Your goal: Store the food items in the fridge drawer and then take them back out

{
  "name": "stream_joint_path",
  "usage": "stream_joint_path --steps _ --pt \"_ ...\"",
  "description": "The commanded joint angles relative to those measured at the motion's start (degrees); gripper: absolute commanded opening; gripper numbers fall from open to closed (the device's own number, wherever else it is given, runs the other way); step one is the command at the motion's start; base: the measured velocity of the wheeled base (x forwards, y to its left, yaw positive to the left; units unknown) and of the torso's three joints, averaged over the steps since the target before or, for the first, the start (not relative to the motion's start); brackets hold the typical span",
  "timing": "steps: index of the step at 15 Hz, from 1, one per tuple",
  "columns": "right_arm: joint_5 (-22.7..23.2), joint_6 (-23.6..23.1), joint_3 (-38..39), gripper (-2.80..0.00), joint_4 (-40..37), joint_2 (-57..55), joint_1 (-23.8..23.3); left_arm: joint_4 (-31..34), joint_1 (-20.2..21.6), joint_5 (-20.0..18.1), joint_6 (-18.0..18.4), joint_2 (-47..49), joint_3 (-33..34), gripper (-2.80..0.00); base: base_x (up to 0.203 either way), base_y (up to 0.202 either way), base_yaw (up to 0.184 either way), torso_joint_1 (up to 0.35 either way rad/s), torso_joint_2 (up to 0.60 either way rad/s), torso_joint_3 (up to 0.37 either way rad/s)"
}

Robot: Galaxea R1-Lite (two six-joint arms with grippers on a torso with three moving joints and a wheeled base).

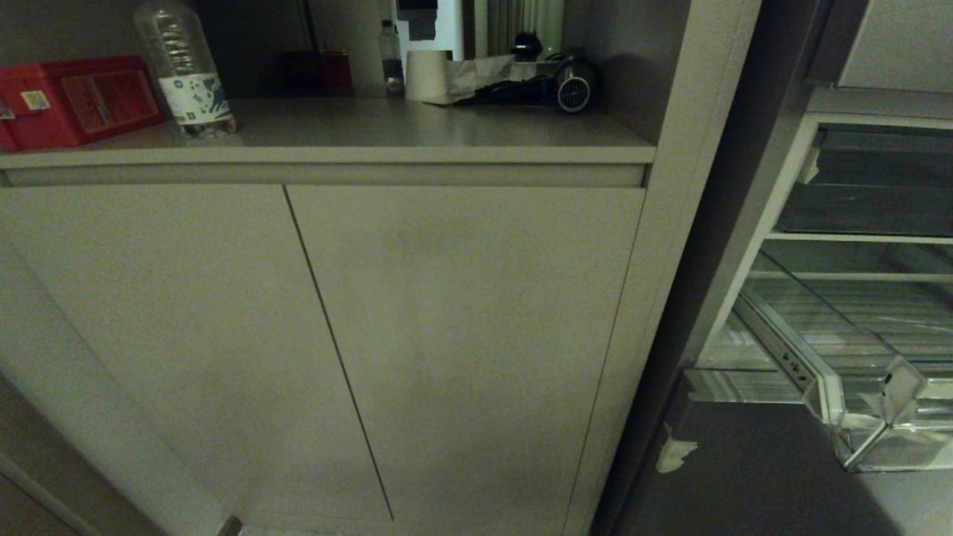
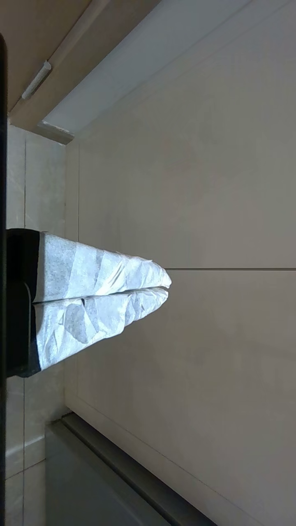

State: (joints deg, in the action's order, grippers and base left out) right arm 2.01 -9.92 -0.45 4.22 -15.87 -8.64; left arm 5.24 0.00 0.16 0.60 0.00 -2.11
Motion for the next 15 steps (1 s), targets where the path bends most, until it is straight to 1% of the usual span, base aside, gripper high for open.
stream_joint_path --steps 1,3,4,5,7,8,9,11,12,15 --pt "-0.3 0.2 2.2 -2.80 0.0 -0.5 0.9 0.0 0.0 0.0 0.0 0.0 0.0 -2.80 0.000 0.000 0.000 0.000 0.00 0.000" --pt "0.0 0.0 2.2 -2.80 0.1 -1.1 1.4 0.0 0.0 0.0 0.0 0.0 0.0 -2.80 0.000 0.000 0.000 0.000 0.00 0.000" --pt "0.0 0.2 2.2 -2.80 0.1 -0.4 2.9 0.0 0.0 0.0 0.0 0.0 0.0 -2.80 0.000 0.000 0.000 0.000 0.00 0.000" --pt "-0.2 1.4 2.2 -2.80 0.0 0.1 4.1 0.0 0.0 0.0 0.0 0.0 0.0 -2.80 0.000 0.000 0.000 0.000 0.00 0.000" --pt "-0.3 2.6 2.2 -2.80 0.0 0.1 4.2 0.0 0.0 0.0 0.0 0.0 0.0 -2.80 0.000 0.000 0.000 0.000 0.00 0.000" --pt "-0.2 2.2 2.2 -2.80 -0.1 0.2 4.2 0.0 0.0 0.0 0.0 0.0 0.0 -2.80 0.000 0.000 0.000 0.000 0.00 0.000" --pt "-0.1 1.8 2.3 -2.80 0.0 0.8 5.1 0.0 0.0 0.0 0.0 0.0 0.0 -2.80 0.000 0.000 0.000 0.000 0.00 0.000" --pt "0.0 1.3 2.2 -2.80 0.0 2.3 8.8 0.0 0.0 0.0 0.0 0.0 0.0 -2.80 0.000 0.000 0.000 0.000 0.00 0.000" --pt "0.0 1.7 2.2 -2.80 0.0 3.5 8.9 0.0 0.0 0.0 0.0 0.0 0.0 -2.80 0.000 0.000 0.000 0.000 0.00 0.000" --pt "-0.2 2.5 2.2 -2.80 0.0 12.2 8.8 0.0 0.0 0.0 0.0 0.0 0.0 -2.80 0.000 0.000 0.000 0.000 0.00 0.000"
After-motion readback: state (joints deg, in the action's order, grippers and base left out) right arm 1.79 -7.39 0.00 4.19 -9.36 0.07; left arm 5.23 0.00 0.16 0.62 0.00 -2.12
